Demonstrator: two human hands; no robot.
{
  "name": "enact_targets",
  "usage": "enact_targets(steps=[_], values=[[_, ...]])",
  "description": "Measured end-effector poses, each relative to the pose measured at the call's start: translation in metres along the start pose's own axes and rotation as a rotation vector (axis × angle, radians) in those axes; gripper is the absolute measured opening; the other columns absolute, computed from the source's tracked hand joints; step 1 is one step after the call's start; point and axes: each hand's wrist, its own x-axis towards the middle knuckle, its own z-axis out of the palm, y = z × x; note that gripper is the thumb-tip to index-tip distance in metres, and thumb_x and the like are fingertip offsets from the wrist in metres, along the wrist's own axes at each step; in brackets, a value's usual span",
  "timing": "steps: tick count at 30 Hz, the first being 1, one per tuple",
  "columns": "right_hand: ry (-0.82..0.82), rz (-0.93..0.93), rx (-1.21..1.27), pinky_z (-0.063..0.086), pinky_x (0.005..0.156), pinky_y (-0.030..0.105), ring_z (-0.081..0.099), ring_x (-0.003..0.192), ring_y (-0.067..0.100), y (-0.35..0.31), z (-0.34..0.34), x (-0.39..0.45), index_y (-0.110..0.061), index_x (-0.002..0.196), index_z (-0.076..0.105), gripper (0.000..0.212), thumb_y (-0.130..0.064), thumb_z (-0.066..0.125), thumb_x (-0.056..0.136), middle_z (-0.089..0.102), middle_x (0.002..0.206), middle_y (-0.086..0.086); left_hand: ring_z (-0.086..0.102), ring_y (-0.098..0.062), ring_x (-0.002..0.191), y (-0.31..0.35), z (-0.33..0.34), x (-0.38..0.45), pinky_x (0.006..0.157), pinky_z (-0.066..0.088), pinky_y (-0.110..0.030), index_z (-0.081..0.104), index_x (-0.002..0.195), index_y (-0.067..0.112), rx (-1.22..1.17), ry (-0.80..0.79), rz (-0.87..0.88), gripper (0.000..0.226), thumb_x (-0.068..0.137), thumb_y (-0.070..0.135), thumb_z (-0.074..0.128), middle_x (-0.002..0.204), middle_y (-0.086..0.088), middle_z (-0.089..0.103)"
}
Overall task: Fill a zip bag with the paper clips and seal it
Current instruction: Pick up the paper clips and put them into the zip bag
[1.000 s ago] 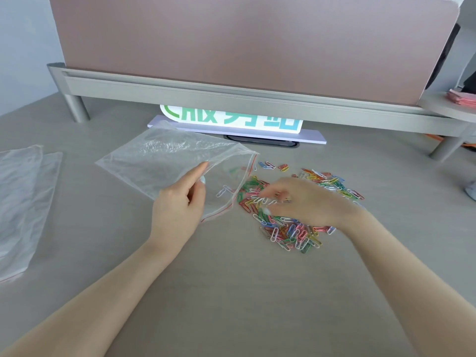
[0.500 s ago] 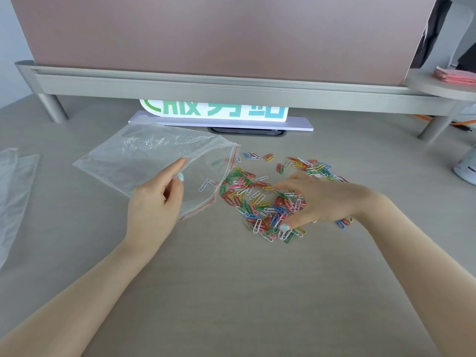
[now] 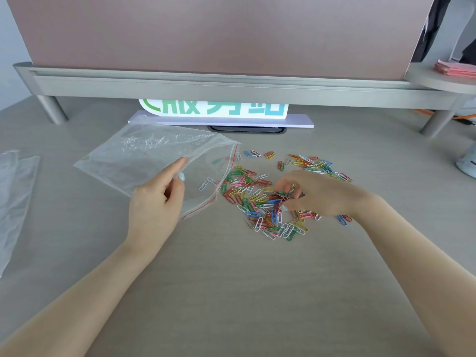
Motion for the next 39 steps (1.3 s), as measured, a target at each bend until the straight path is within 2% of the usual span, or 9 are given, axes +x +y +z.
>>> enact_targets(steps=[9,13,19,22,26,30,33,36,39], values=[[0.085,-0.037,-0.009,0.04,0.066,0.016,0.055,0.088,0.012,-0.002,0.004,0.001,-0.023,0.104,0.061,0.018,-0.019,0.058,0.087,0.058,0.101,-0.004,0.044,-0.031,0.06,0.0,0.0,0.0,0.058,0.042,-0.034,0.057,0.122,0.036,-0.006,-0.008,0.001,0.042,0.085,0.026,0.039,0.059,-0.012,0.043],[0.096,-0.055,0.006,0.044,0.069,0.021,0.056,0.08,0.013,-0.004,0.005,0.001,-0.022,0.097,0.064,0.013,-0.016,0.059,0.086,0.06,0.089,-0.005,0.04,-0.027,0.058,-0.002,0.0,0.0,0.055,0.039,-0.032,0.05,0.122,0.043,-0.007,0.001,0.024,0.043,0.085,0.026,0.039,0.066,-0.019,0.054],[0.102,-0.071,0.042,0.046,0.072,0.022,0.059,0.076,0.006,-0.004,0.004,0.003,-0.021,0.092,0.067,0.013,-0.014,0.062,0.084,0.066,0.088,-0.002,0.041,-0.029,0.06,0.0,-0.001,0.0,0.058,0.041,-0.034,0.057,0.122,0.035,-0.005,-0.006,0.02,0.044,0.084,0.025,0.038,0.065,-0.02,0.053],[0.109,-0.058,0.053,0.048,0.071,0.023,0.059,0.072,0.003,-0.003,0.004,0.003,-0.023,0.088,0.069,0.013,-0.014,0.063,0.082,0.068,0.085,-0.004,0.038,-0.027,0.058,0.0,0.0,0.0,0.057,0.04,-0.033,0.058,0.122,0.033,-0.007,0.005,0.029,0.044,0.084,0.024,0.038,0.065,-0.022,0.054],[0.122,-0.053,0.15,0.042,0.056,0.011,0.054,0.057,-0.001,-0.007,0.001,0.001,-0.027,0.076,0.069,0.019,-0.009,0.063,0.081,0.067,0.07,-0.009,0.037,-0.027,0.057,-0.001,0.0,0.0,0.056,0.038,-0.032,0.058,0.122,0.032,-0.012,0.015,0.02,0.043,0.084,0.024,0.039,0.061,-0.019,0.051],[0.123,-0.03,0.161,0.035,0.048,0.005,0.05,0.047,-0.005,-0.007,-0.001,0.001,-0.026,0.073,0.067,0.019,-0.009,0.065,0.081,0.058,0.05,-0.025,0.05,-0.034,0.063,-0.002,0.0,0.001,0.06,0.044,-0.038,0.059,0.122,0.03,-0.022,0.007,0.012,0.043,0.085,0.025,0.039,0.057,-0.011,0.046],[0.124,-0.016,0.172,0.036,0.05,0.006,0.052,0.048,-0.004,-0.006,-0.001,0.001,-0.024,0.076,0.07,0.016,-0.009,0.065,0.081,0.062,0.054,-0.021,0.057,-0.034,0.069,-0.003,0.001,0.002,0.064,0.046,-0.042,0.058,0.123,0.03,-0.023,-0.005,0.012,0.043,0.085,0.025,0.038,0.056,-0.009,0.044],[0.132,-0.024,0.257,0.04,0.053,0.012,0.051,0.05,-0.002,-0.008,-0.004,0.001,-0.027,0.074,0.071,0.022,-0.007,0.065,0.081,0.065,0.057,-0.016,0.059,-0.033,0.069,-0.005,0.002,0.002,0.062,0.045,-0.041,0.058,0.122,0.031,-0.028,0.002,0.018,0.042,0.085,0.026,0.038,0.059,-0.007,0.041],[0.192,-0.035,0.366,0.041,0.057,0.017,0.052,0.053,0.002,-0.015,-0.006,0.002,-0.025,0.074,0.07,0.016,-0.01,0.067,0.08,0.064,0.058,-0.012,0.06,-0.032,0.068,-0.006,0.003,0.004,0.062,0.045,-0.04,0.058,0.122,0.032,-0.038,0.01,0.022,0.041,0.086,0.027,0.038,0.061,-0.006,0.041]])
